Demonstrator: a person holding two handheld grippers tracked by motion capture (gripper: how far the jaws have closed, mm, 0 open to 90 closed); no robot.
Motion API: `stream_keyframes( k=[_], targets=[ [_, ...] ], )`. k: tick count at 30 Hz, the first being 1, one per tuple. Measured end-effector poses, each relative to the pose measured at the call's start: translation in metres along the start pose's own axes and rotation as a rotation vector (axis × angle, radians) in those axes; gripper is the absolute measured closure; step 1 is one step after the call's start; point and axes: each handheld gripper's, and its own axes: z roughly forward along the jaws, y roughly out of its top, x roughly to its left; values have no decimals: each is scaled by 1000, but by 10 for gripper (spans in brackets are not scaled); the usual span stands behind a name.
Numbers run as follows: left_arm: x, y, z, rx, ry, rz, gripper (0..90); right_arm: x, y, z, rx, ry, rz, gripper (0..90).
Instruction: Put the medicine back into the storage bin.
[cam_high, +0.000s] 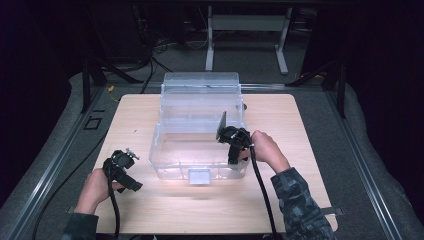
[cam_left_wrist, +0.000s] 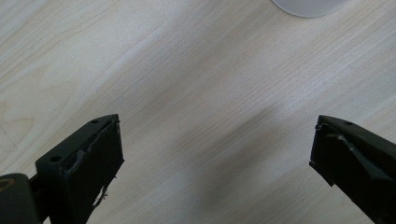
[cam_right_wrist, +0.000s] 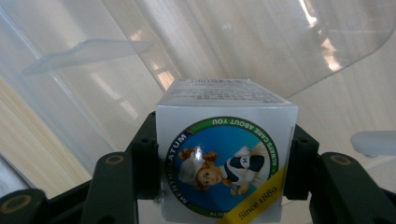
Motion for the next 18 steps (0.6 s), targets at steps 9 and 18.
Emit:
stream_keyframes(
  k=[9, 18],
  targets=[
    [0, 0, 1, 6, -6, 3, 21, 1, -1, 4, -23, -16, 9, 448],
    [-1, 1, 2, 7, -8, 6, 21, 0, -2, 7, -33, -23, 14, 437]
  ],
)
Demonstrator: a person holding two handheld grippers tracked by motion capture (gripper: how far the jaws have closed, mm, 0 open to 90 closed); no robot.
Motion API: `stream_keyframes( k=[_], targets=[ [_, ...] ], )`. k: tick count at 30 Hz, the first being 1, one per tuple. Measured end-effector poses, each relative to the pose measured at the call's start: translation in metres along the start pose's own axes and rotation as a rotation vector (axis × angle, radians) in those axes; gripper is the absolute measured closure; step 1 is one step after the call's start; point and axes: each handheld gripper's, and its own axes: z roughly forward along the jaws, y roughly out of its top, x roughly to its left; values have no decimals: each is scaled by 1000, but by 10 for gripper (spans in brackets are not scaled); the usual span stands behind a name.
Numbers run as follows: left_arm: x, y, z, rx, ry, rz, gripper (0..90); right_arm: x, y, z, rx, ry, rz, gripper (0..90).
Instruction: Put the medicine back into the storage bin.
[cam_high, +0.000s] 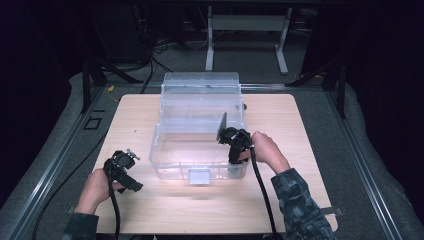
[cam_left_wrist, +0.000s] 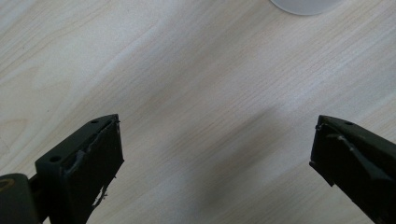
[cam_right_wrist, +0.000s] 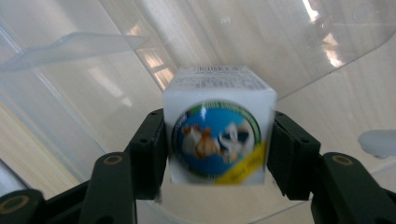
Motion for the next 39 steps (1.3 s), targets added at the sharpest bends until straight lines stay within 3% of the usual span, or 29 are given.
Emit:
stream_keyframes(
  k=[4, 10, 11, 13, 16, 17, 18, 19, 28, 32, 39],
  targets=[
    [0, 0, 0, -1, -3, -1, 21, 0, -2, -6, -11, 8, 3, 428],
    [0, 0, -3, -18, -7, -5, 20, 0, -12, -22, -118, -24, 32, 373],
    [0, 0, -4, -24, -6, -10, 19, -2, -14, -29, -93, -4, 28, 366],
    [0, 1, -6, -30, -4, -14, 14, -3, -20, -37, -164, -7, 36, 346],
    [1, 2, -10, -51, -2, -13, 12, -1, -29, -43, -202, 10, 33, 277],
    [1, 2, -13, -60, 6, -12, 11, 0, -32, -38, -312, 37, 49, 251],
    [2, 2, -15, -72, 6, -16, 10, 3, -35, -41, -298, -6, 46, 231],
    [3, 2, -18, -80, 7, -16, 9, 4, -39, -41, -330, 14, 48, 215],
    [9, 9, -44, -175, 4, -21, 14, 21, -72, -45, -531, 13, 73, 144],
    [13, 21, -57, -206, 2, 1, 4, 28, -80, -39, -571, 14, 72, 143],
    [20, 48, -81, -270, -17, 31, 0, 36, -82, -38, -585, -15, 72, 144]
  ],
)
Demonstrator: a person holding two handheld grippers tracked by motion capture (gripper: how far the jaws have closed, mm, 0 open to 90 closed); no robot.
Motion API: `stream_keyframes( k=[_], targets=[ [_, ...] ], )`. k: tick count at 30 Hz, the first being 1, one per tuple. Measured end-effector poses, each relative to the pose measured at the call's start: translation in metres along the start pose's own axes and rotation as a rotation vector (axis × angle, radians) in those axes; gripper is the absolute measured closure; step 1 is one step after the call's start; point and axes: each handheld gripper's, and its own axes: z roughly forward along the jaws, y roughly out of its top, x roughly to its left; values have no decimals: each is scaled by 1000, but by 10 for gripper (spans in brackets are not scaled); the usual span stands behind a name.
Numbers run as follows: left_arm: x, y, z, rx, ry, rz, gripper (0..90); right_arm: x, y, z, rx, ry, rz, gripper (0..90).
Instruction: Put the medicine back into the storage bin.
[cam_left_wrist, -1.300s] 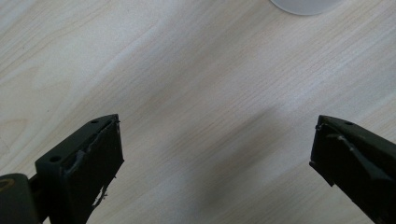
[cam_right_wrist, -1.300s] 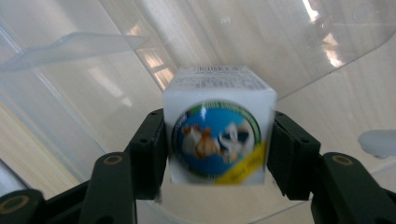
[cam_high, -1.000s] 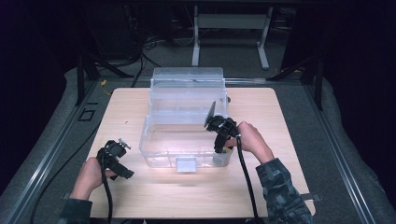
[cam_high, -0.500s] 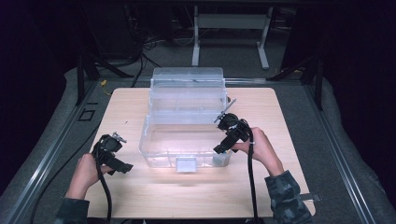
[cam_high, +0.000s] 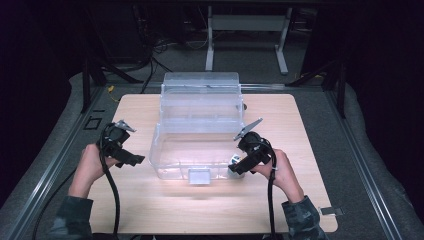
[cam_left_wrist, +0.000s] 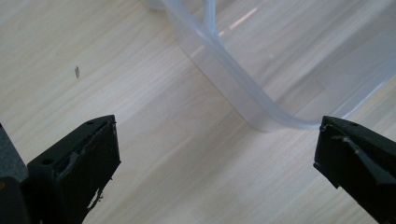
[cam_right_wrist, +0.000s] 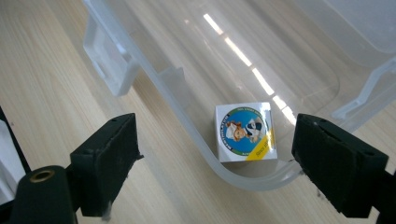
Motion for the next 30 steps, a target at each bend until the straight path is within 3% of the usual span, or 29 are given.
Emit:
stream_keyframes(
  k=[11, 18, 25, 30],
  targets=[
    [17, 54, 2, -84, -58, 13, 0, 2, -4, 1, -22, -19, -2, 148],
    [19, 91, 13, -55, -47, 36, 0, 3, -5, 3, -33, -14, 1, 150],
    [23, 116, 22, -76, -62, 56, 1, 4, -5, 7, -10, -14, -3, 151],
    [30, 130, 28, -74, -50, 27, 2, 7, -4, 12, -6, -25, -15, 153]
  ],
)
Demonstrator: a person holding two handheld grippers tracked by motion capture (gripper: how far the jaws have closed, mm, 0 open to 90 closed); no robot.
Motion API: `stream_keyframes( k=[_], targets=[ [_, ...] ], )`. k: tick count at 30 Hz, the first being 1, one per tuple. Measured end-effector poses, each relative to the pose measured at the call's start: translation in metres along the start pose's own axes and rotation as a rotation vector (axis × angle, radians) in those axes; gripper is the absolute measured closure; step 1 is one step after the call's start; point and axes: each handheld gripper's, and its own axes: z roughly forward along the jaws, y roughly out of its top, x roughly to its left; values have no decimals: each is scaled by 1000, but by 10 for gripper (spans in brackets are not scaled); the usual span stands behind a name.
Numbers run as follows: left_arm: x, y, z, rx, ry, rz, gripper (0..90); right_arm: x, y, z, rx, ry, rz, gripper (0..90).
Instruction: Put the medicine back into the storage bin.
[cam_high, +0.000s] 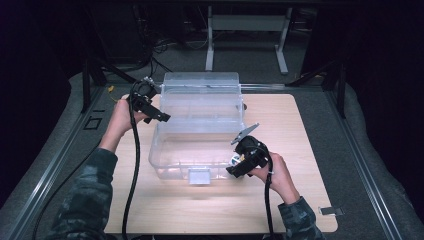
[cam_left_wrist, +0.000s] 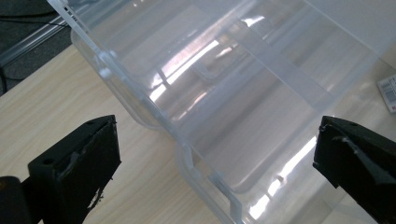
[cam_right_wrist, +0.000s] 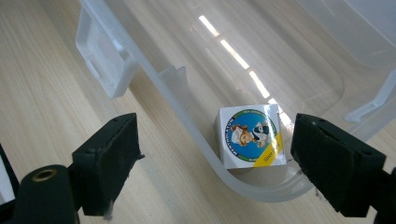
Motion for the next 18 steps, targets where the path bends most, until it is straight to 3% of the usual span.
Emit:
stream_keyframes(
  k=[5, 8, 12, 15, 18],
  targets=[
    [4, 14, 4, -16, 4, -11, 10, -2, -1, 0, -5, -1, 4, 153],
    [6, 22, 8, -23, -25, -21, 12, -3, -1, 1, -6, 1, 12, 153],
    [6, 32, 14, -21, -23, -10, 14, -5, -2, 3, -4, 9, 19, 152],
    [9, 38, 18, -46, -37, 2, 32, -5, -1, 4, -1, 6, 9, 155],
    [8, 42, 23, -68, -33, 60, 66, -4, -2, 4, -2, 3, 3, 160]
  ],
)
